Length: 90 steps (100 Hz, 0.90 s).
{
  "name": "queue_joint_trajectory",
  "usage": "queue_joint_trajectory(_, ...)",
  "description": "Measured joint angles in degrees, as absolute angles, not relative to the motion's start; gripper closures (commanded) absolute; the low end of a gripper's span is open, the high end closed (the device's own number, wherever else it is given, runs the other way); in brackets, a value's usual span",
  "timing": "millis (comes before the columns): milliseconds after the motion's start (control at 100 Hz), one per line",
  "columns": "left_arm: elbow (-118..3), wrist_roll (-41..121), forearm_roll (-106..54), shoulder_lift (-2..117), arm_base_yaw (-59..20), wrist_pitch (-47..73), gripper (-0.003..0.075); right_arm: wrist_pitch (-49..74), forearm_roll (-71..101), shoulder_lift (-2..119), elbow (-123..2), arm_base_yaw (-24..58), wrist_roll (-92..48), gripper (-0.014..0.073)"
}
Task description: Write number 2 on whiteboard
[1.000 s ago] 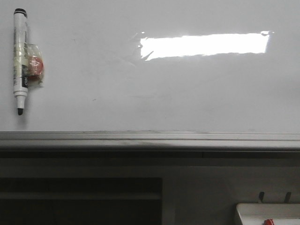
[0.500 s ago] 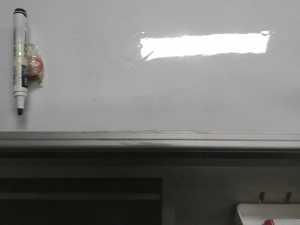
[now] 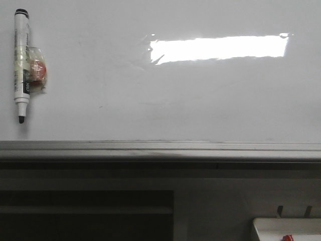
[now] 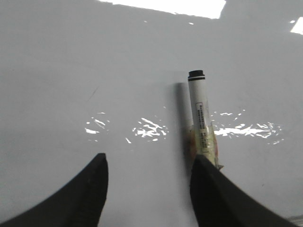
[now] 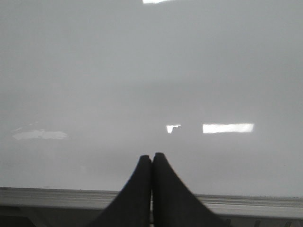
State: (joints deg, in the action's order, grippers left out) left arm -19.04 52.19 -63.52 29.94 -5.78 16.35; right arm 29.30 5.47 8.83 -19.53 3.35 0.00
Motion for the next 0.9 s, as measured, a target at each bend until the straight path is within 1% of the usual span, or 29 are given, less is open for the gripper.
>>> queue_joint_trajectory(200,-19.04,53.15,-64.00,30.03,-5.78,13.75,0.0367,29.30,5.47,8.83,-19.53,3.35,0.00,0.0657)
queue_joint_trajectory(610,-19.04,53.01,-63.66,30.03,-5.92,13.22,0.0367,29.30,5.43,8.83,-19.53,3.35,0.00,0.0657)
queue_joint_trajectory(680,-19.04,46.87,-56.61,30.03,-7.03,12.42,0.0367,29.30,5.43,8.83,-19.53,3.35,0.00,0.0657)
queue_joint_trajectory(750,-19.04,33.54,-44.02,29.91,-9.56,10.58,0.0367,29.30,5.43,8.83,-19.53,3.35,0.00,0.0657)
queue_joint_trajectory(800,-18.94,20.36,-33.37,29.91,-12.35,8.28,0.0367,29.30,5.43,8.83,-19.53,3.35,0.00,0.0657)
queue_joint_trajectory(900,-17.56,1.33,-12.37,29.91,-20.41,1.87,0.0368,29.30,5.43,8.83,-19.53,3.35,0.00,0.0657)
